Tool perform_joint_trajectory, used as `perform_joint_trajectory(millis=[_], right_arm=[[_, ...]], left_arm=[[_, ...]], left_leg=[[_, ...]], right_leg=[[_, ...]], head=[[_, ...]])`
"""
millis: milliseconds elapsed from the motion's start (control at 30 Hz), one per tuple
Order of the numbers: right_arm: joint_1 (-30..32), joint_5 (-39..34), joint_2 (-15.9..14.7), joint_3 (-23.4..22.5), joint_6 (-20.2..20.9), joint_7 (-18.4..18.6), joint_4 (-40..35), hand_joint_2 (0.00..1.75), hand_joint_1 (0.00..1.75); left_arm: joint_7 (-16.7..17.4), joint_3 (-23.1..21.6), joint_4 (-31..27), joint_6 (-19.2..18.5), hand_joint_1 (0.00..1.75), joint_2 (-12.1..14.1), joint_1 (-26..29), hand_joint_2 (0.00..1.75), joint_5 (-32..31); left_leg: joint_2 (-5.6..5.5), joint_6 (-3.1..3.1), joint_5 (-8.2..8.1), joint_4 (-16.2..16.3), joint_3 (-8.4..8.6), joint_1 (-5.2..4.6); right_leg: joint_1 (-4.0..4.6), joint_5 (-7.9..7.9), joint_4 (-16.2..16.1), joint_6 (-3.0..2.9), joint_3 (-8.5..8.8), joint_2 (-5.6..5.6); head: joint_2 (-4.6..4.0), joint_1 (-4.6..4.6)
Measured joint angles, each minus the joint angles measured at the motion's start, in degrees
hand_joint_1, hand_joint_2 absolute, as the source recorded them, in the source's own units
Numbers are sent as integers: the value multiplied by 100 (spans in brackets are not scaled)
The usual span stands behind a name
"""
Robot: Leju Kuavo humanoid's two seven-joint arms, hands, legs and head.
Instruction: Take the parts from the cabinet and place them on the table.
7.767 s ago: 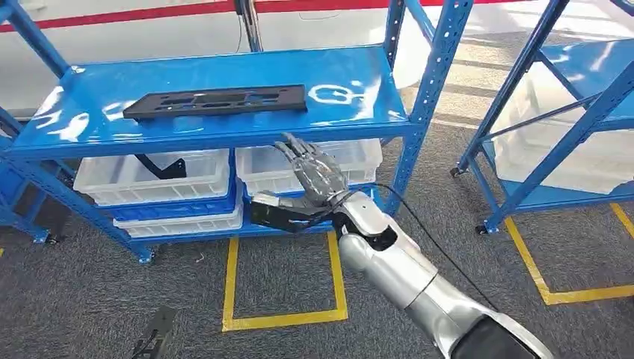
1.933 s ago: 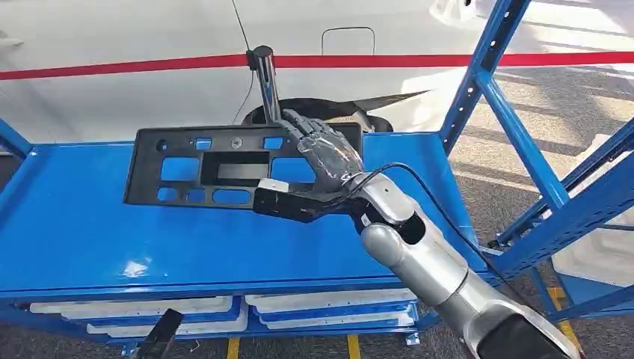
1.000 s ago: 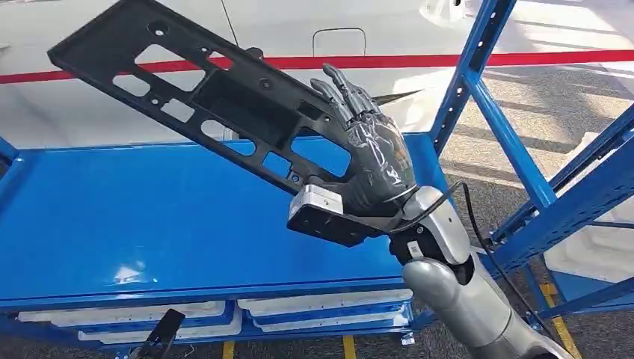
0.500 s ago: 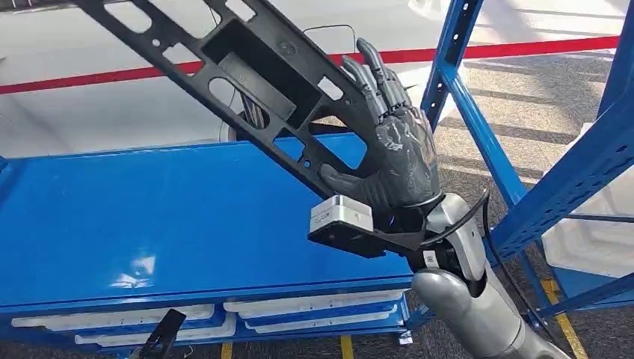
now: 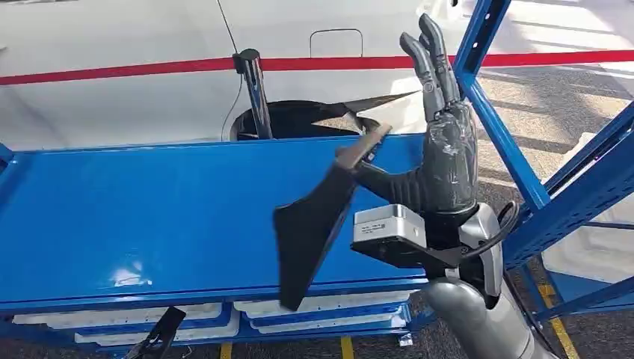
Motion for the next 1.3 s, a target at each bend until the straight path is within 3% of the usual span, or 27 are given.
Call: perform_joint_trajectory(millis=[33, 67, 133, 167, 200, 300, 367, 400, 467, 500, 533, 567, 633, 667, 700, 767, 833, 867, 900, 967, 1000, 1033, 1067, 1167, 1200, 1300], right_arm=[[-1, -9, 4, -4, -31, -9, -22, 175, 0], [-1, -63, 13, -15, -46, -17, -50, 175, 0], [2, -207, 26, -37, -48, -20, -92, 175, 0], [8, -256, 35, -57, -46, -22, -96, 175, 0], [22, -304, 55, -72, -44, -24, -109, 175, 0], [47, -383, 72, -107, -39, -24, -153, 175, 0], [45, -415, 107, -120, -37, -24, -192, 175, 0], [47, -417, 125, -127, -35, -24, -210, 175, 0], [58, -417, 133, -127, -24, -24, -219, 175, 0], [75, -420, 138, -127, -17, -24, -218, 175, 0], [89, -426, 142, -127, 0, -24, -221, 175, 0], [94, -431, 144, -127, 4, -24, -223, 175, 0], [92, -433, 151, -129, 7, -24, -251, 175, 0], [94, -433, 153, -129, 11, -24, -264, 175, 0], [95, -433, 153, -131, 18, -24, -271, 175, 0], [109, -433, 155, -131, 18, -24, -275, 175, 0], [113, -433, 155, -138, 15, -24, -290, 175, 0], [116, -433, 155, -151, 15, -24, -293, 175, 0], [115, -433, 155, -168, 15, -26, -293, 175, 0], [141, -439, 153, -188, 18, -24, -295, 175, 0], [161, -461, 153, -197, 22, -24, -295, 175, 0], [173, -476, 153, -203, 33, -24, -295, 175, 0], [174, -479, 153, -210, 42, -24, -295, 175, 0], [169, -487, 153, -227, 44, -24, -302, 175, 0], [168, -489, 153, -230, 46, -24, -302, 175, 0], [179, -490, 155, -236, 64, -22, -323, 175, 0]], left_arm=[[0, 2, 0, 0, 0, 0, -2, 0, -7], [-7, 2, 0, 0, 0, -2, -8, 0, -20], [-13, 2, 0, -2, 0, -4, -12, 0, -22], [-13, 2, 0, 0, 0, 0, -10, 0, -22], [-13, 2, 0, -4, 0, 4, -11, 0, -22], [-13, 2, 0, -2, 0, 4, -2, 0, -26], [-13, -2, 0, -2, 0, 0, -6, 0, -26], [-15, 0, 0, -2, 0, 0, -10, 0, -26], [-15, 4, 0, -2, 0, 0, -7, 0, -24], [-13, 2, 0, -2, 0, -2, -2, 0, -24], [-15, 2, 0, -2, 0, -4, 1, 0, -24], [-15, 2, 0, -2, 0, -4, 0, 0, -24], [-22, 2, 0, -2, 0, -4, -8, 0, -26], [-28, 2, 0, -2, 0, -4, -11, 0, -24], [-31, 0, 0, -2, 0, -4, -16, 0, -24], [-31, 2, 0, -2, 0, -4, -8, 0, -24], [-31, 2, 0, -2, 0, -4, -7, 0, -24], [-31, 4, 0, 0, 0, -7, -11, 0, -24], [-31, 4, 0, 0, 0, -7, -15, 0, -26], [-31, 4, 0, -2, 0, -7, -10, 0, -26], [-31, 4, 0, -2, 0, -7, -8, 0, -26], [-28, 4, 0, -2, 0, -7, -4, 0, -26], [-28, 4, 0, -2, 0, -9, -5, 0, -26], [-11, 4, 0, -7, 0, -26, -8, 0, -26], [-13, 4, 0, -7, 0, -24, -9, 0, -28], [-13, 2, 0, -15, 0, -35, -5, 0, -44]], left_leg=[[-1, -1, -2, 1, 7, 3], [-6, -7, -6, 6, 18, 10], [-20, -60, -43, 42, 35, 26], [-23, -98, -67, 69, 19, 10], [-30, -125, -80, 95, -2, -14], [-30, -190, -45, 48, 5, 6], [-6, -249, -215, 243, -84, 29], [-6, -274, -446, 624, -241, 35], [-5, -310, -860, 1598, -665, 35], [-5, -311, -944, 1946, -830, 35], [-5, -304, -897, 1968, -849, 34], [-5, -287, -742, 1727, -742, 33], [-5, -230, -241, 651, -221, 27], [-3, -185, -101, 189, -1, 16], [3, -182, -146, 69, 71, -32], [-1, -170, -137, 87, 36, -47], [-3, -83, -75, 10, 61, -8], [-1, -61, -53, -23, 88, 6], [5, -22, -51, -25, 92, 12], [6, -9, -55, -24, 93, 8], [5, -9, -55, -19, 88, 8], [4, -10, -56, -18, 91, 10], [1, -14, -61, -15, 95, 14], [-18, -78, -109, 32, 117, 33], [-20, -120, -137, 71, 82, -11], [-21, -172, -113, 40, 80, 9]], right_leg=[[-11, 107, -82, 8, 26, -4], [-22, 324, -428, 15, 193, -14], [-56, 816, -1507, 37, 743, -28], [-65, 776, -1805, 44, 886, -22], [-51, 815, -1816, -35, 865, 10], [-9, 833, -1810, -133, 842, 11], [-43, 856, -1830, -204, 848, 6], [-43, 857, -1830, -240, 845, 5], [-33, 857, -1829, -249, 841, 2], [-28, 856, -1828, -250, 841, 3], [-26, 856, -1827, -250, 843, 3], [-25, 856, -1827, -249, 845, 6], [-25, 853, -1827, -243, 862, 18], [-27, 853, -1829, -240, 864, 18], [17, 848, -1816, -218, 837, 21], [1, 868, -1830, -173, 828, 19], [23, 868, -1866, -90, 843, 14], [0, 775, -1772, -69, 821, -4], [1, 572, -1474, -61, 694, -10], [-4, 130, -529, -38, 258, -10], [-4, 2, -103, -21, 53, -10], [-9, 30, 5, -16, -6, -12], [-21, 180, -176, -7, 74, -15], [-68, 873, -1659, 6, 828, -33], [-40, 795, -1822, -7, 893, -11], [-8, 818, -1812, -106, 855, 8]], head=[[0, 0], [2, -2], [0, 0], [0, 0], [2, -4], [0, -9], [0, -17], [2, -20], [0, -22], [0, -26], [2, -26], [2, -26], [2, -26], [0, -26], [0, -26], [2, -22], [2, -22], [0, -20], [2, -5], [0, -4], [0, -4], [0, -4], [2, -4], [0, -4], [2, -4], [0, -11]])
